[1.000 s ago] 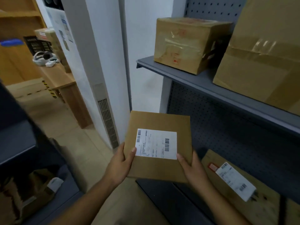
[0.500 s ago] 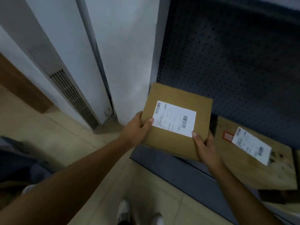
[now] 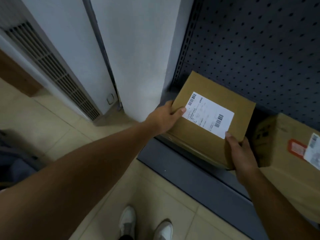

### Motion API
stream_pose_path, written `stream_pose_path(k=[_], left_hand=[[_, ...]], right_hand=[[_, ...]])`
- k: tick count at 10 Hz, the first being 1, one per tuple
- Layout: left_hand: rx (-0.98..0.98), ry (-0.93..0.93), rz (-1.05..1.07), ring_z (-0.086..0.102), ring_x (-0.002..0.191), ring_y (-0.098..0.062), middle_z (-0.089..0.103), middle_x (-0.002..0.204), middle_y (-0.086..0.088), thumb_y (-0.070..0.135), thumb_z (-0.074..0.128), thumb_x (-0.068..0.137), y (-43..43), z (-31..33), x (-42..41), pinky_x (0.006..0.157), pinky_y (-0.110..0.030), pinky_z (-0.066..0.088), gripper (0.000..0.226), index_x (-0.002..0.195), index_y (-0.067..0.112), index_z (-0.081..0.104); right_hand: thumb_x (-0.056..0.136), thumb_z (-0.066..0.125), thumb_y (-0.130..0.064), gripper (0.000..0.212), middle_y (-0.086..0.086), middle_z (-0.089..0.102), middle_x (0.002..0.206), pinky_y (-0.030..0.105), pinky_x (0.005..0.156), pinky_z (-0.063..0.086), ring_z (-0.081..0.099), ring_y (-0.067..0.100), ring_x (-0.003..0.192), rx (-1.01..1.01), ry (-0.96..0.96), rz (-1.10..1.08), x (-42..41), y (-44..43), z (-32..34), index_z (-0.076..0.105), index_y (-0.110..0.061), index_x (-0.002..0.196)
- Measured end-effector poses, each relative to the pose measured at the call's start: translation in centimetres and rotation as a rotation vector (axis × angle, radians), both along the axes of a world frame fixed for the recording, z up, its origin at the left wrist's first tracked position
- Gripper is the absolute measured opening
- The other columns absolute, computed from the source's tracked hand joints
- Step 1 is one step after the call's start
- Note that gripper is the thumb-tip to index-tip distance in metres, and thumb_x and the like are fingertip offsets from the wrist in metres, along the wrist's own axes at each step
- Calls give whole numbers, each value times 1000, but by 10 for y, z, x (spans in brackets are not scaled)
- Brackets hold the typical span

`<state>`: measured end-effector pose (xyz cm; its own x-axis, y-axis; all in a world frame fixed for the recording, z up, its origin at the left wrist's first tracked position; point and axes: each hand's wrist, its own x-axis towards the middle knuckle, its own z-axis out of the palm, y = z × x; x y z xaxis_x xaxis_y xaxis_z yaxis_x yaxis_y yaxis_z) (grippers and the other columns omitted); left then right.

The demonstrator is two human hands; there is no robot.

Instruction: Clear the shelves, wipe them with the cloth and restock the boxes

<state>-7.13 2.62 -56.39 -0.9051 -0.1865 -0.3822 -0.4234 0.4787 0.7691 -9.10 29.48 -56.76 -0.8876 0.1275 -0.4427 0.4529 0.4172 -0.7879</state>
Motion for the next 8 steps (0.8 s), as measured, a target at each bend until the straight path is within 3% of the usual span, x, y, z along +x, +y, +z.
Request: stream_pose_path(k=[2,6,8], left_hand=[[-1,-68,-6,60,118,-26,56,142,-5,72,38,96,2,-49,-14,99,-45,51,77,155,24,28],[-198,-111,-39,58,121,-31,56,141,-9,73,32,96,4,-65,-38,98,-46,49,77,151,20,32],[-356,186,-22,49,131,-26,49,147,-6,61,34,102,8,-36,-19,98,-44,45,64,152,21,32]], right_hand=[[95,59,-56,56,-4,54,130,56,107,44,52,28,117,-13,-95,-54,-16,-3,-41,42,-42,147],[98,56,-55,62,2,53,136,45,100,43,51,26,114,-10,-92,-87,-33,-9,-52,39,-31,152],[104,43,-53,66,3,34,162,46,116,34,39,30,143,85,-15,-41,-24,-7,-13,20,-31,161]])
